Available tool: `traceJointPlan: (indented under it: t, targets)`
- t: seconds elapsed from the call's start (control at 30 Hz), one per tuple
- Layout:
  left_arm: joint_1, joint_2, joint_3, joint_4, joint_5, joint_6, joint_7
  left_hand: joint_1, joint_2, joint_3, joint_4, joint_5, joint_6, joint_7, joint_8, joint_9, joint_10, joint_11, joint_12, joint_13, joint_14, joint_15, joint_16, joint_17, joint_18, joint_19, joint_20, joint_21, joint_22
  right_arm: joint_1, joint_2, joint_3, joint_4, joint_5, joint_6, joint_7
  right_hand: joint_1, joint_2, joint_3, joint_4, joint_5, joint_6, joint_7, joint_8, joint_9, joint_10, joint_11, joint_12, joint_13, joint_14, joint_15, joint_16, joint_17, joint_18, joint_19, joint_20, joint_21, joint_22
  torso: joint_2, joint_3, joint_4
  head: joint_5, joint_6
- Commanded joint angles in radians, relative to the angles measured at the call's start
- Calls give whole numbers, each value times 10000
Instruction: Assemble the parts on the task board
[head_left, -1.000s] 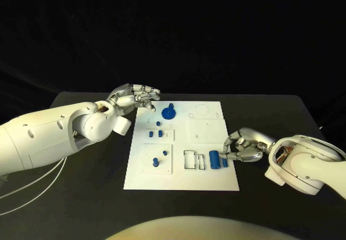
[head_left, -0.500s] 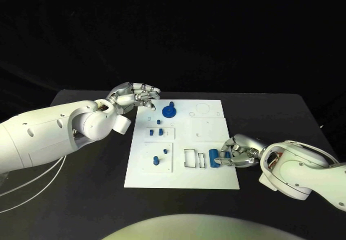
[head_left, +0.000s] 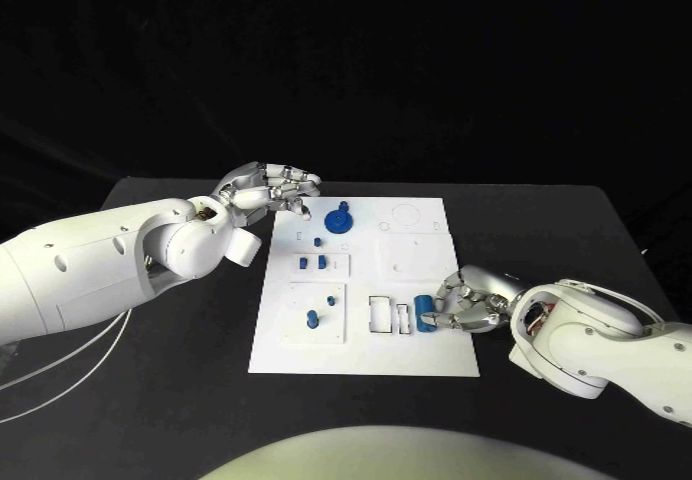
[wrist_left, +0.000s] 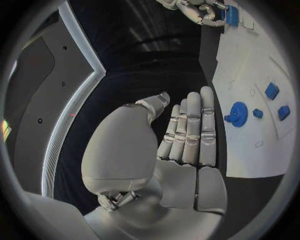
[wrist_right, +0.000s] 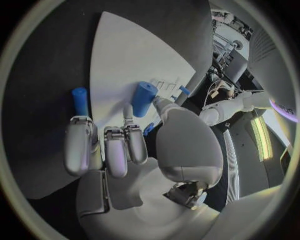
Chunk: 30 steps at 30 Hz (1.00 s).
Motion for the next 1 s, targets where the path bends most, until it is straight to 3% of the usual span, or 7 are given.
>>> traceJointPlan:
  t: [0.03, 0.4, 0.5, 0.8, 0.87, 1.0]
  targets:
    - [-4, 7, 6, 31, -44, 180, 80, -38, 93, -34, 3, 7, -69, 4, 39, -19, -99, -14, 76, 11, -95, 15, 33, -12, 42, 28, 30, -53, -18, -23, 110, -6, -62, -437, -28, -276, -128, 27, -66, 111, 84, -36, -10, -15, 17, 68, 13, -14, 1230, 884, 53, 36, 1856, -146, 75, 33, -25, 1496, 0, -4, 2, -13, -9]
    - [-4, -1, 6, 41, -44, 232, 39, -39, 94, -33, 4, 8, -74, 4, 46, -21, -106, -14, 84, 10, -98, 15, 33, -13, 42, 28, 31, -58, -22, -183, 623, -7, -428, -440, 88, -436, -112, 194, -177, 122, 309, 15, -30, 16, 43, 60, -4, -21, 1233, 879, 39, 30, 1840, -134, 49, 27, -86, 1486, 2, -5, 10, -30, -26]
    - [-4, -7, 6, 45, -43, 241, 33, -39, 94, -33, 4, 8, -74, 4, 46, -21, -106, -14, 84, 10, -98, 15, 33, -13, 42, 28, 31, -58, -22, -205, 714, -8, -520, -443, 131, -549, 73, 277, -221, 89, 723, 18, -32, 10, 50, 66, -8, -14, 1250, 879, 34, 32, 1849, -132, 44, 20, -97, 1497, -3, -11, 8, -32, -37]
    - [-4, -18, 6, 62, 12, 259, 15, -39, 94, -33, 4, 8, -74, 4, 46, -21, -106, -14, 84, 10, -98, 15, 33, -13, 42, 28, 31, -58, -22, -224, 809, -9, -654, -502, 112, -826, 712, 523, -7, -49, 797, 137, -53, -26, 17, 65, -31, -28, 1258, 883, 16, 35, 1865, -132, 47, 8, -99, 1526, -11, -12, 0, -17, -27]
    - [-4, -22, 6, 67, 16, 275, 4, -39, 94, -33, 4, 8, -74, 4, 46, -21, -106, -14, 84, 10, -98, 15, 33, -13, 42, 28, 31, -58, -22, -225, 811, -9, -665, -502, 111, -909, 1011, 564, 191, -184, 991, 174, -74, -55, -8, 51, -52, -49, 1245, 877, 0, 27, 1841, -130, 45, -2, -109, 1532, -10, -11, 1, -13, -32]
    - [-4, -26, 6, 74, 19, 297, -10, -42, 91, -35, 5, 7, -82, 4, 56, -25, -117, -13, 94, 8, -105, 17, 33, -14, 41, 27, 32, -66, -28, -226, 795, -9, -662, -411, 115, -1012, 1772, 564, 1028, -747, 769, 325, -130, -119, -81, 26, -110, -88, 1233, 877, -58, 23, 1840, -126, 42, -52, -131, 1549, -11, -13, 0, -4, -31]
